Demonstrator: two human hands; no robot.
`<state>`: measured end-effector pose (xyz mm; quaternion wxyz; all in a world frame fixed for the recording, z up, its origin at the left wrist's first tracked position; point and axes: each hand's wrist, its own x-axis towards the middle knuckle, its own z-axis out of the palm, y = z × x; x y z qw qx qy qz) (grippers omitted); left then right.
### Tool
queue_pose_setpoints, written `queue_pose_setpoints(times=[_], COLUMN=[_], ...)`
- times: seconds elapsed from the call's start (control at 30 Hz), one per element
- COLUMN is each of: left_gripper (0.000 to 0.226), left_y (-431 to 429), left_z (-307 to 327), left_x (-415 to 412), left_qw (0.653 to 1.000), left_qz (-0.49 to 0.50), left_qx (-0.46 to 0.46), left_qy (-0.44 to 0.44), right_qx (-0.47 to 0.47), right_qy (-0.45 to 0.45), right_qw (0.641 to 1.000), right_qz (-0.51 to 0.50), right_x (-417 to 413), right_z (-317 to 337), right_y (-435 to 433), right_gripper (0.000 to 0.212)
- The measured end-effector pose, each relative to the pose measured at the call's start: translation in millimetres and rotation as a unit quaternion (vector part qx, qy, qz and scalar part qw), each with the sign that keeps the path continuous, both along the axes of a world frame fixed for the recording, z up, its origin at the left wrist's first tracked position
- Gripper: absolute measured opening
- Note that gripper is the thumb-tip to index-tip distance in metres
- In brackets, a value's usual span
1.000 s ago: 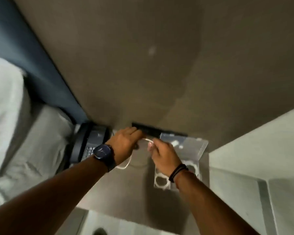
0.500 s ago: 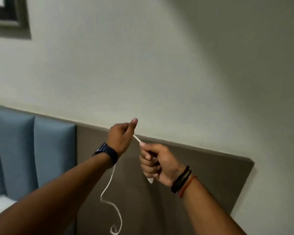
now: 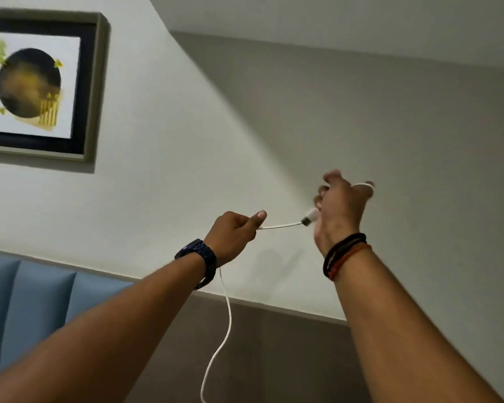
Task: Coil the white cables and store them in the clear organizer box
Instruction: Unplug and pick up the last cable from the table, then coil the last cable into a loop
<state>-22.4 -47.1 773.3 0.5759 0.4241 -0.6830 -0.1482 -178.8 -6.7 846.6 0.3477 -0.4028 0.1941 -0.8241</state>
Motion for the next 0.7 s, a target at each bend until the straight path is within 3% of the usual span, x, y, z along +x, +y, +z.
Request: queue_pose_setpoints(times=[0.1,0.13,0.2,0.3,0.37,0.47,0.53,0.6,0.7], left_gripper=[0.069,0.069,0.067,0.063,0.064,0.062,0.060,0.059,0.067], left_y=[16,21,29,39,43,45,44,42,40], left_z=[15,20,30,43,50,59,63,63,58], left_x=[3,4,6,10,13,18,20,20,17], left_qw=[0.998,0.997,0.992,0.984,0.980,0.977,0.977,0.979,0.984], left_qz=[0.033,0.048,0.077,0.116,0.140,0.169,0.174,0.168,0.138], left_qx=[-0.041,-0.058,-0.091,-0.120,-0.123,-0.120,-0.121,-0.117,-0.105], left_qy=[-0.017,-0.026,-0.040,-0.065,-0.073,-0.054,-0.020,0.013,0.047], right_qx=[0.058,0.056,0.066,0.137,0.146,0.130,0.101,0.087,0.037], right_qy=[0.179,0.254,0.422,0.624,0.694,0.719,0.682,0.565,0.391], right_qw=[0.956,0.922,0.822,0.685,0.655,0.677,0.722,0.788,0.833], right_qz=[-0.223,-0.285,-0.377,-0.350,-0.260,-0.095,0.051,0.228,0.389], right_x=[-13,-14,-19,-22,-15,-2,3,3,-3], right_z=[0,-6,-19,-33,-40,-44,-44,-37,-21], right_y=[-5,-5,-5,3,14,29,38,47,58], right_gripper=[0.077,0.077,0.070,0.080,0.086,0.079,0.073,0.066,0.055])
